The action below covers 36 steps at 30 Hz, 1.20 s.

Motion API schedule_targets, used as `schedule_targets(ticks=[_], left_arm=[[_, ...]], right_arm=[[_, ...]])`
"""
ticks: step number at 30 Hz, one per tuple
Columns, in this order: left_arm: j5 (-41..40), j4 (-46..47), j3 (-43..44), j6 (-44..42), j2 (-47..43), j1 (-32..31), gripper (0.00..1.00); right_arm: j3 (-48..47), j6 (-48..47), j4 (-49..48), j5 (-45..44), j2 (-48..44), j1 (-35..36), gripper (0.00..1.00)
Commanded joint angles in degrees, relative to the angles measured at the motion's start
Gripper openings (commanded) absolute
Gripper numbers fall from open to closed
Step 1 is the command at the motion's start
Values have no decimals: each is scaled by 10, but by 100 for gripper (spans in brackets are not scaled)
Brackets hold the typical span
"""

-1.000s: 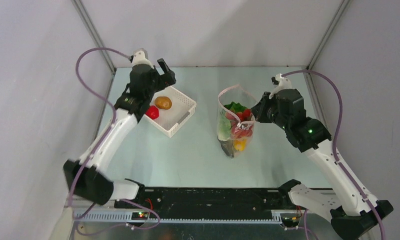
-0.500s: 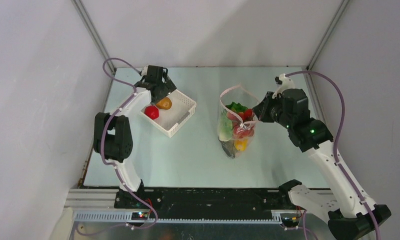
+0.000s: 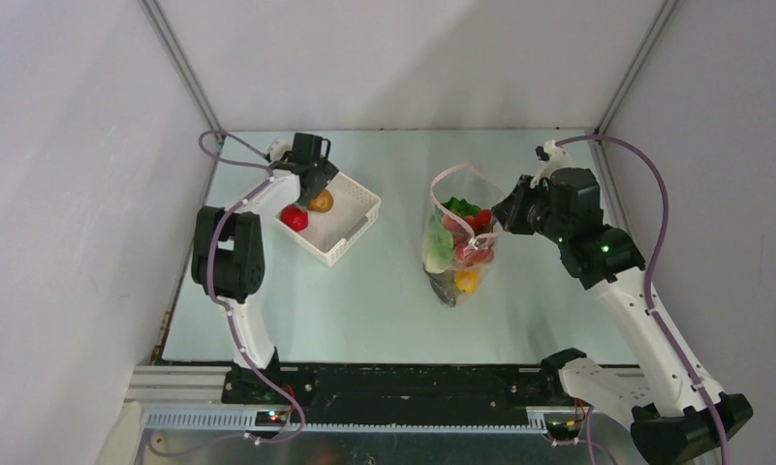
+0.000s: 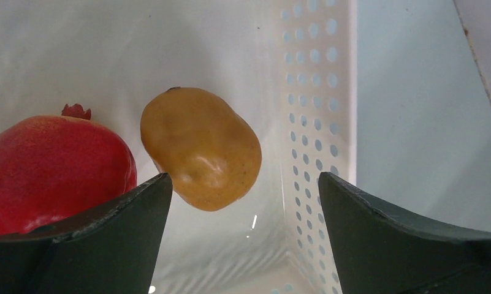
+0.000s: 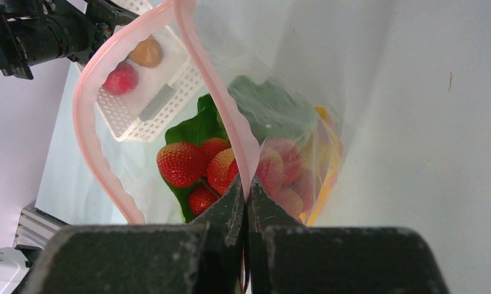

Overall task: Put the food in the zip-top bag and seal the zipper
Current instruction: Pick up the fake vegetable from the bin.

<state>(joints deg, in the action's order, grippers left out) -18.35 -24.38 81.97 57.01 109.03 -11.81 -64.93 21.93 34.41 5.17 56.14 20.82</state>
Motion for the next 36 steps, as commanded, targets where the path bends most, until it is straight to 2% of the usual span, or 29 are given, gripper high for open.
schedule_targets(ticks=[1,9,21,27,33,36], left_arm=[[-36,13,8,51,21,4,94],[-39,18,12,83,41,6,89],[1,28,27,94,75,15,74],[4,31,18,89,72,15,58],[8,44,5,71,40,15,35],[15,49,-5,57,18,15,29]], right_arm=[[-2,-12,-25,19,6,-9,4],[-2,-10,-24,28,17,-21,4],[-3,-10,-24,32,25,-31,3],[-2,-8,-24,38,24,-32,3],[-3,-8,-22,38,21,-32,3],[-2,-7,-23,39,19,-33,3]])
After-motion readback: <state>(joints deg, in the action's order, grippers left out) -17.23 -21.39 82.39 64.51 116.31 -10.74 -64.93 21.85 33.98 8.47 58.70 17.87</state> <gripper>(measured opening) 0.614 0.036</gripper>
